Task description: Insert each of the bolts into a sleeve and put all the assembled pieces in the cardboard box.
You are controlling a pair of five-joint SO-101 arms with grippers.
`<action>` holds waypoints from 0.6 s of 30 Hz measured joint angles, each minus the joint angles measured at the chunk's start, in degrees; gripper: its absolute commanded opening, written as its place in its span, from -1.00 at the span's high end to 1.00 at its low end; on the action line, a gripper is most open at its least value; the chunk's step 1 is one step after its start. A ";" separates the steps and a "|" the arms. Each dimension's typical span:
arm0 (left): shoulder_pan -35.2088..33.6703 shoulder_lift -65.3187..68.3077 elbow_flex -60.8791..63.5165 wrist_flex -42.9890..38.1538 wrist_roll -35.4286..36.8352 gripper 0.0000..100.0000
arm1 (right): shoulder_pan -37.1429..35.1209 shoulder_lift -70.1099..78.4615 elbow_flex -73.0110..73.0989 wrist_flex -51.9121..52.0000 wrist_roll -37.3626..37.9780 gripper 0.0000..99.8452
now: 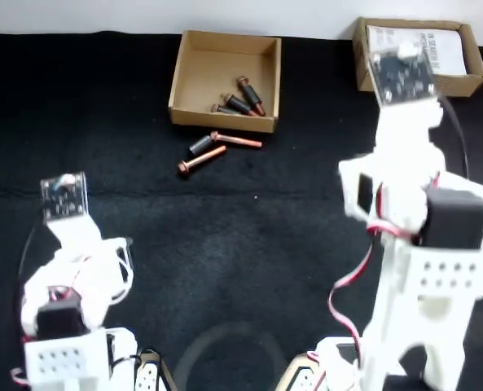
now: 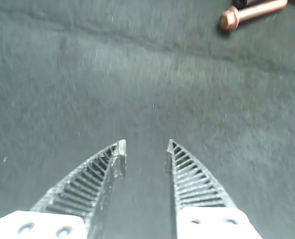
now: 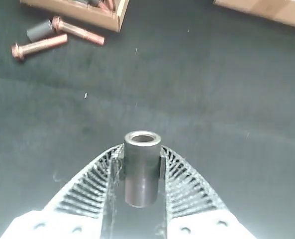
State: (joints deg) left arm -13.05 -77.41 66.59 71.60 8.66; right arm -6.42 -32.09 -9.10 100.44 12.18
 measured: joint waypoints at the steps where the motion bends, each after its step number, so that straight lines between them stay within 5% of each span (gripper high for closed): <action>1: 0.00 3.60 -2.73 0.18 0.79 0.69 | 0.00 -2.20 3.08 -0.26 -0.09 0.99; 9: 4.40 30.15 -23.30 3.87 8.88 0.69 | 1.23 -18.37 24.09 -6.33 -0.09 0.99; 18: 16.18 62.33 -48.79 16.35 27.43 0.68 | 13.98 -29.01 40.26 -13.10 -0.09 0.99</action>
State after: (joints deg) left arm 3.12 -15.08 17.80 87.96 36.09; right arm 7.56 -61.10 31.16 87.34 12.09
